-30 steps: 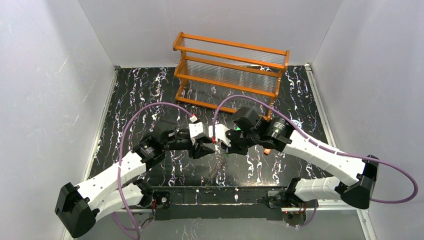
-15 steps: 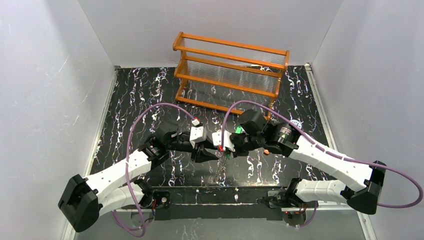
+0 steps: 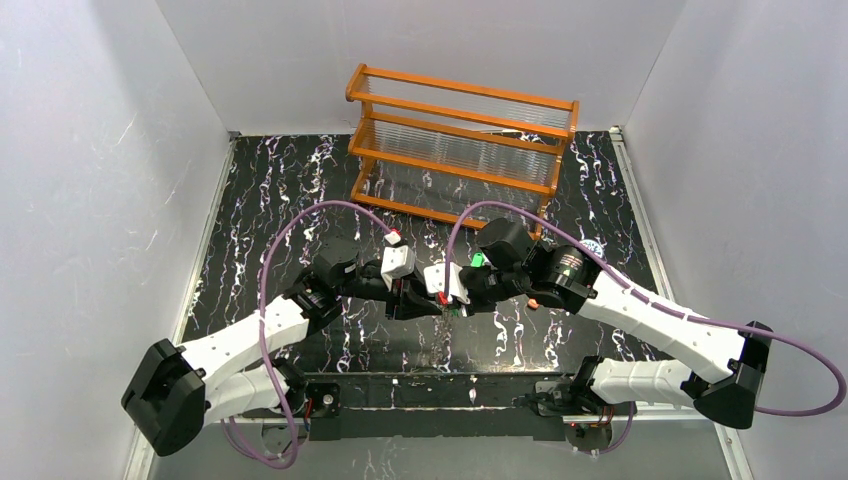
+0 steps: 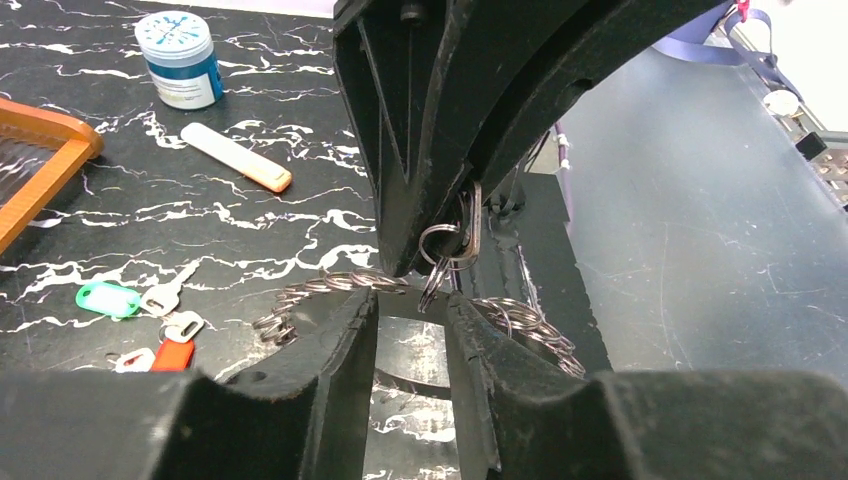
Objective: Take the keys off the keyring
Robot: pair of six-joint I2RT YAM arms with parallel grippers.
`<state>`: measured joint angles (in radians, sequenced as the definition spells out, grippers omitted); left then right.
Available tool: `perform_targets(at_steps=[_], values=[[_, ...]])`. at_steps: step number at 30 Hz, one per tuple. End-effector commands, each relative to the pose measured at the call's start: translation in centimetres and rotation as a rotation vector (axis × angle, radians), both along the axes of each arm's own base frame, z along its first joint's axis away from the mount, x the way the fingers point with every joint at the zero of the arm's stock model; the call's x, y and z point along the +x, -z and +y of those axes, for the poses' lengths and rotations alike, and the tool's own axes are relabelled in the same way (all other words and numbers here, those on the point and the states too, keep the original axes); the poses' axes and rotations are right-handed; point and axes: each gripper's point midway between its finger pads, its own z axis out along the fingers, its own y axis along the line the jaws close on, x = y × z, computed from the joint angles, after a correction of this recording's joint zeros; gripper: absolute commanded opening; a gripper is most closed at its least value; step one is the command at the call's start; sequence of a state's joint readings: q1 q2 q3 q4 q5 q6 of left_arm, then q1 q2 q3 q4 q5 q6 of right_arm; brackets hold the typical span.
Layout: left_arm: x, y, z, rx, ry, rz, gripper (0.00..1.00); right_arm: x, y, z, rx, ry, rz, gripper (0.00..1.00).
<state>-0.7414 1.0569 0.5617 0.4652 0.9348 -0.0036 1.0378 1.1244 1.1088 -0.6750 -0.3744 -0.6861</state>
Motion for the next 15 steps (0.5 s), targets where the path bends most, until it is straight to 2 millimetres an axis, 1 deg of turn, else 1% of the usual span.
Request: perform_targets(at_steps=[1, 4, 6, 8, 12, 15], values=[[-0.5, -0.6, -0.1, -0.019, 0.034, 0.016, 0.26, -0.1, -2.5, 0.9, 0.100, -0.033, -0.046, 0.01], [-0.5, -0.4, -0.2, -0.012, 0.034, 0.032, 0.19, 0.0, -2.5, 0.8, 0.098, -0.028, -0.050, 0.01], [-0.5, -0.3, -0.2, -0.010, 0.032, 0.037, 0.11, 0.1, -2.5, 0.6, 0.096, -0.021, -0.057, 0.01], [-0.4, -0.3, -0.1, -0.007, 0.025, 0.042, 0.01, 0.2, -2.5, 0.4, 0.091, -0.012, -0.061, 0.01], [0.1, -0.2, 0.0, 0.009, -0.017, 0.048, 0.00, 0.4, -2.6, -0.3, 0.066, 0.017, -0.062, 0.01], [0.7, -0.1, 0.1, 0.026, -0.062, 0.047, 0.00, 0.3, -2.2, -0.9, 0.035, 0.039, -0.044, 0.01]])
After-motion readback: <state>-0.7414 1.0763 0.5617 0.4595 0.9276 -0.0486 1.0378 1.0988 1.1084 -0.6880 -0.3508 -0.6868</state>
